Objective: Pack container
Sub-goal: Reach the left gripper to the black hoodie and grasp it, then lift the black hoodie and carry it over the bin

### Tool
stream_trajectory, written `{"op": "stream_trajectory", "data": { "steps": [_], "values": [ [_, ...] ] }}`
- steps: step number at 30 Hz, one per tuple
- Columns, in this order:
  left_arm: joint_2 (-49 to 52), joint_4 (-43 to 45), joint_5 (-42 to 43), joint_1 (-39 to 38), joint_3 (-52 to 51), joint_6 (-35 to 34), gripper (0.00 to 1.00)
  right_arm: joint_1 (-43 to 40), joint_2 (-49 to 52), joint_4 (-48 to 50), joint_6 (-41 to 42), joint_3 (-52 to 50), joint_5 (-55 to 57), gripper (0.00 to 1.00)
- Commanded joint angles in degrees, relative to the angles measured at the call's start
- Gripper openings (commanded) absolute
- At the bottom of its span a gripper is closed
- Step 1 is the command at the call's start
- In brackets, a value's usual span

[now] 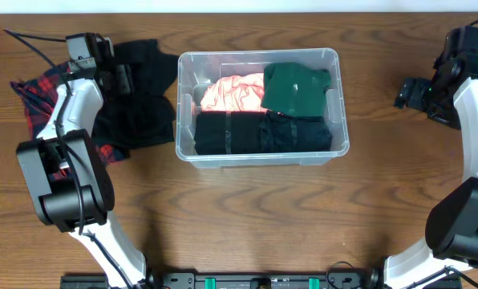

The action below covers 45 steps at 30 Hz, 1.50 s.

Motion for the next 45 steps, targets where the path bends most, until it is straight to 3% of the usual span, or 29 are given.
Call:
{"op": "stream_trajectory", "data": {
  "steps": [1, 5, 7, 14, 28, 36, 45],
  "values": [
    [0.5, 1.2, 0.96, -0.13, 0.92, 0.63, 0.25, -0.07, 0.5, -0.07, 0.66, 0.13, 0.0, 0.99],
    [0.5, 2.54, 1.01, -0.5, 0.92, 0.42, 0.09, -0.07, 0.5, -0.07, 0.66, 0.13, 0.0, 0.99],
    [0.5, 2.71, 0.96, -0.76, 0.92, 0.02, 0.06, -0.07, 0.5, -0.07, 0.66, 0.13, 0.02, 0.99],
    [-1.97, 1.38, 0.9, -1.51, 0.92, -4.35, 0.06, -0.07, 0.5, -0.07, 0.66, 0.13, 0.0, 0.99],
    [-23.78, -1.22, 0.87, -1.51, 0.92, -5.25, 0.06, -0.07, 0.5, -0.07, 0.66, 0.13, 0.0, 0.99],
    [-32.79, -1.92, 1.07, -1.51, 0.92, -3.5, 0.06, -0.07, 0.5, -0.07, 0.66, 0.13, 0.02, 0.99],
    [-43.1, -2.27, 12.11, -5.05, 0.92, 6.69, 0.06, -0.07, 0.5, -0.07, 0.66, 0.13, 0.0, 0.99]
  ]
}}
